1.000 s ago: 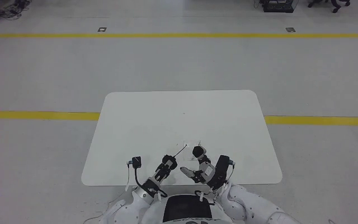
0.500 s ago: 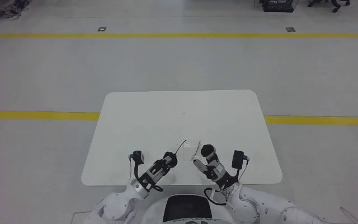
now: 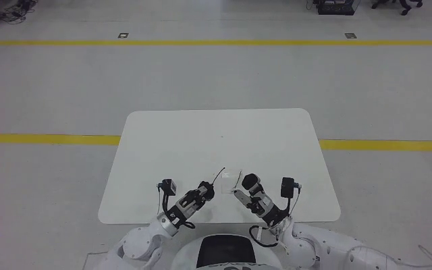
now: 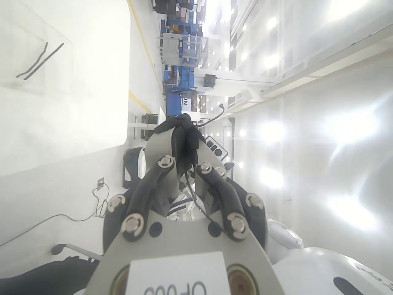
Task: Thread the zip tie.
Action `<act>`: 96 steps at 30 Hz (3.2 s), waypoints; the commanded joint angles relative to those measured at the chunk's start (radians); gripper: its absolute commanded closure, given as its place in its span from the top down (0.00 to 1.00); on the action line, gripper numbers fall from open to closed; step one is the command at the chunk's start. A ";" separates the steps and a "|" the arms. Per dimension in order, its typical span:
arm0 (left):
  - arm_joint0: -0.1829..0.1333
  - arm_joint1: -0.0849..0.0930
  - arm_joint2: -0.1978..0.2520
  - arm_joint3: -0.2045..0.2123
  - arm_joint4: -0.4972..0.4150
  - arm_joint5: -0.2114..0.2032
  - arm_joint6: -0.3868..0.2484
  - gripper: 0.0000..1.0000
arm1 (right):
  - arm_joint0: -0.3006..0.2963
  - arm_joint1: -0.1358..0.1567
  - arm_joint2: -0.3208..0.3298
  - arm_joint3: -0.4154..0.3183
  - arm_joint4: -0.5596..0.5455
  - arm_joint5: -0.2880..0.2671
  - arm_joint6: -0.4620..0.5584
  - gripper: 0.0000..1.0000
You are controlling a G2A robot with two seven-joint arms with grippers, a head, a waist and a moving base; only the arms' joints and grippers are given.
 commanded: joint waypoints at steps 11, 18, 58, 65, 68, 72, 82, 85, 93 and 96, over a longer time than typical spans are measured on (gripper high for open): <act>-0.013 -0.008 -0.061 0.022 -0.171 0.000 -0.093 0.00 | 0.052 0.020 0.109 -0.076 0.252 0.000 0.307 1.00; 0.016 -0.017 -0.111 0.010 -0.185 0.000 -0.137 0.00 | 0.042 0.053 0.237 -0.129 0.463 0.000 0.600 1.00; -0.030 -0.091 -0.121 0.066 -0.253 0.000 -0.344 0.00 | -0.286 -0.169 0.782 0.132 1.202 0.000 1.820 1.00; -0.073 -0.119 -0.099 0.138 -0.353 0.000 -0.466 0.00 | -0.244 -0.203 0.756 0.234 1.317 0.000 2.001 1.00; -0.073 -0.119 -0.099 0.138 -0.353 0.000 -0.466 0.00 | -0.244 -0.203 0.756 0.234 1.317 0.000 2.001 1.00; -0.076 -0.121 -0.089 0.134 -0.375 0.012 -0.461 0.00 | -0.246 -0.205 0.755 0.221 1.321 0.000 1.993 1.00; -0.090 -0.156 -0.071 0.162 -0.535 0.000 -0.626 0.00 | -0.204 -0.257 0.691 0.306 1.471 0.005 2.046 1.00; -0.093 -0.167 -0.069 0.186 -0.540 0.000 -0.658 0.00 | -0.187 -0.274 0.673 0.342 1.501 0.000 2.069 1.00; -0.096 -0.198 -0.066 0.225 -0.541 0.000 -0.696 0.00 | -0.153 -0.318 0.648 0.405 1.517 0.000 2.099 0.49; -0.093 -0.208 -0.071 0.230 -0.536 0.000 -0.702 0.00 | -0.149 -0.331 0.646 0.410 1.510 0.000 2.108 0.46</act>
